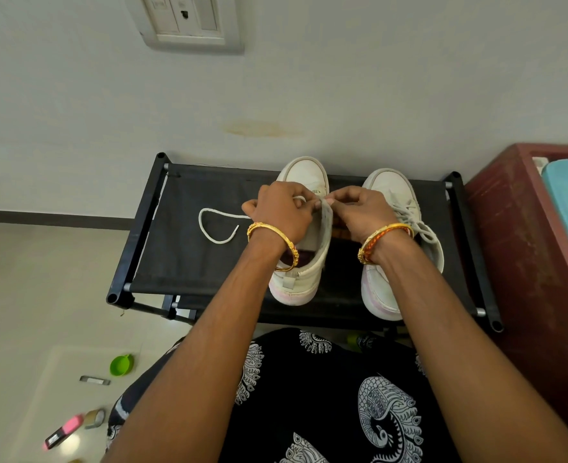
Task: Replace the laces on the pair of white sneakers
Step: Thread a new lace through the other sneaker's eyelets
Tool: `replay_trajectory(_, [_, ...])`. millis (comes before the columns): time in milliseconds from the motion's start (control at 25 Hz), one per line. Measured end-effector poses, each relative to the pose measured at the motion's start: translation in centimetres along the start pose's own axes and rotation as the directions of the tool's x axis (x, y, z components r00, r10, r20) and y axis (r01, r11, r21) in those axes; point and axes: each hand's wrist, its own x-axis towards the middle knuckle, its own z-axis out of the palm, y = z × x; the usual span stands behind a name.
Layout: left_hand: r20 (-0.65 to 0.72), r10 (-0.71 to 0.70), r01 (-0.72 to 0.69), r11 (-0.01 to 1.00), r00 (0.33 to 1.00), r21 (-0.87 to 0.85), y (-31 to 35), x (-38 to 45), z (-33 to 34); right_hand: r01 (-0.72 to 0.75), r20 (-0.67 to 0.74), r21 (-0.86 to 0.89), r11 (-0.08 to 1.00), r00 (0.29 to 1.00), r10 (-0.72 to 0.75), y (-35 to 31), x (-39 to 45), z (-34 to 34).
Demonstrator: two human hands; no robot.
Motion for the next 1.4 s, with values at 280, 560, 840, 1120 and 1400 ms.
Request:
replay_trajectory(280, [0.003,0.018,-0.018,0.999,1.0,0.03,-0.1,-0.6,-0.6,0.019,-0.097,-0.099,0.995,0.995,-0.029,-0.5,1.4,0.3])
replay_trajectory(560, [0.169,-0.115,0.093,0.986,0.979,0.135,-1.3,-0.1,-1.3,0.002,-0.012,0.686,0.728,1.0,0.009,-3.0,0.5,-4.2])
replay_trajectory(840, [0.157,-0.28,0.244,0.945,0.947,0.217,-1.7,-0.4,-1.3,0.28,0.034,-0.506,0.816,0.952,-0.306,-0.6,0.5,-0.9])
replay_trajectory(1120, [0.141,-0.324,0.3,0.939,0.935,0.167,-2.2,0.0,-0.9,0.365,0.079,-0.524,0.77,0.921,-0.383,0.0,0.8,0.2])
replay_trajectory(1400, [0.148,-0.322,0.296,0.939,0.935,0.173,-1.7,0.0,-0.5,0.251,0.125,0.337,0.907,0.943,-0.307,-3.6,-1.1,-1.0])
